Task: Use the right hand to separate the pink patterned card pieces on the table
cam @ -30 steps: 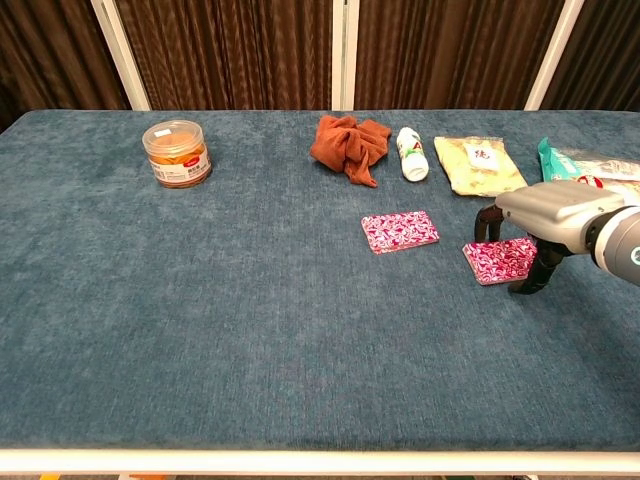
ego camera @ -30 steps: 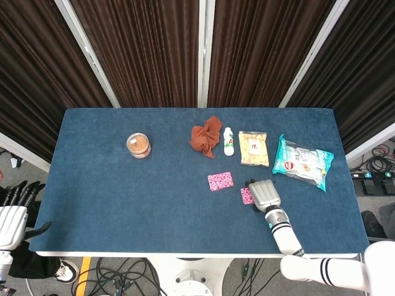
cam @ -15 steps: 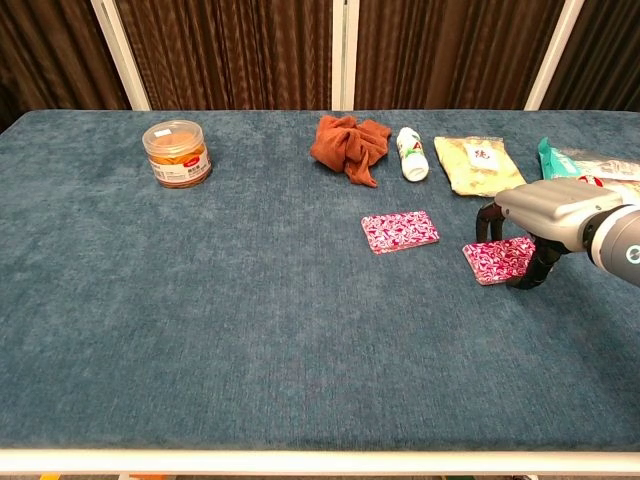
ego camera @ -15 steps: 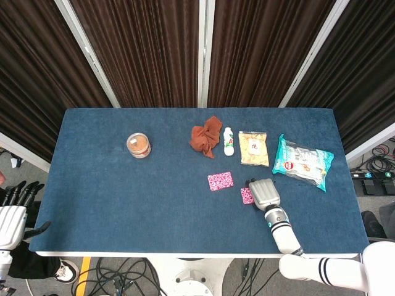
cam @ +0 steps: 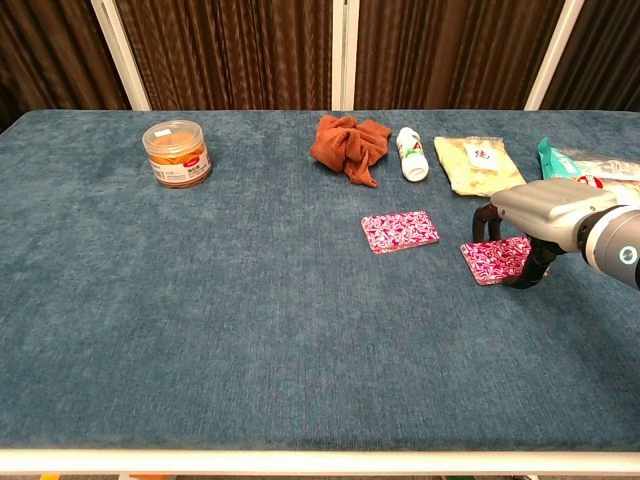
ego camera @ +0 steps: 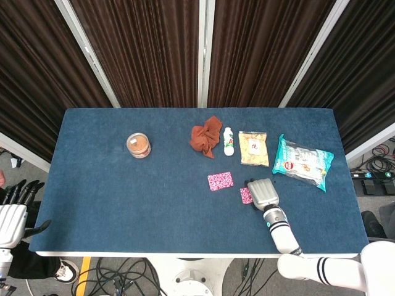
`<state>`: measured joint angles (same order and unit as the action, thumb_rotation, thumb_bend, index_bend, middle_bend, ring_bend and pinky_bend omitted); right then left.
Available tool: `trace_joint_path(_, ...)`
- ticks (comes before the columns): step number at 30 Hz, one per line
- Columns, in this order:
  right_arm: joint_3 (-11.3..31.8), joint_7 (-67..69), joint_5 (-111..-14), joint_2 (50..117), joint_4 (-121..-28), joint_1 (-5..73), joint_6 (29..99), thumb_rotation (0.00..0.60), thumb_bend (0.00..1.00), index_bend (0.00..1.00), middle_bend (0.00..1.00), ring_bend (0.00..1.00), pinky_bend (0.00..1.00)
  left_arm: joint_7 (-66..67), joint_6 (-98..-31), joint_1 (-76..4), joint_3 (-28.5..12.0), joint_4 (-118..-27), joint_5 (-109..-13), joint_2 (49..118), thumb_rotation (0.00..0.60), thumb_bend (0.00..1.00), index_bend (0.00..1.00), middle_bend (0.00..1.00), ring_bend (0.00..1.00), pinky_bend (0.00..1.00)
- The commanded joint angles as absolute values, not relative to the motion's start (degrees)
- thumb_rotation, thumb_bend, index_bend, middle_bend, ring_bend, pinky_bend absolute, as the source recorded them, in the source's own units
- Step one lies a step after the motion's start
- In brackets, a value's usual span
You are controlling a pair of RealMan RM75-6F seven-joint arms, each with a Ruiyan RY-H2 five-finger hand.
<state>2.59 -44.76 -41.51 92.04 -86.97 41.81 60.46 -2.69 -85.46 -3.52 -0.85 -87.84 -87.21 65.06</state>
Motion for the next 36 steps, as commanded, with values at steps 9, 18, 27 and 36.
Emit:
trace_joint_path(9,2.9,-43.7,-43.5,91.2,-88.2,41.1,61.6,0.6,0.22,0.43,0.41,0.86,0.94,-3.2,-85.6,-3.3,-0.8,-87.8,-87.1,64.9,0.6,0.15,0.13,0.09,0.0,0.11)
trace_joint_path(18,3.2,-44.9,-46.7,87.9,-95.7,41.1,64.1,0.6,0.22,0.44,0.42,0.86,0.94,-3.9,-86.4,-3.1,-1.6,-87.8,-86.2,64.3,0.6,0.15,0.13,0.09,0.0,0.11)
trace_joint_path(27,0.5,-47.5,-50.4,86.2,-105.0,40.5,65.9,0.6,0.22,0.45,0.43,0.86,0.94,-4.6,-87.4,-2.4,-2.0,-88.0,-85.6,63.5,0.6,0.15,0.13,0.09,0.0,0.11)
trace_joint_path(36,-2.3,-49.3,-50.3,87.9,-106.8,39.8,65.9,0.6,0.22,0.46,0.44,0.86,0.94,-5.2,-87.9,-1.8,-2.1,-87.7,-85.1,63.0,0.6,0.15,0.13,0.09,0.0,0.11)
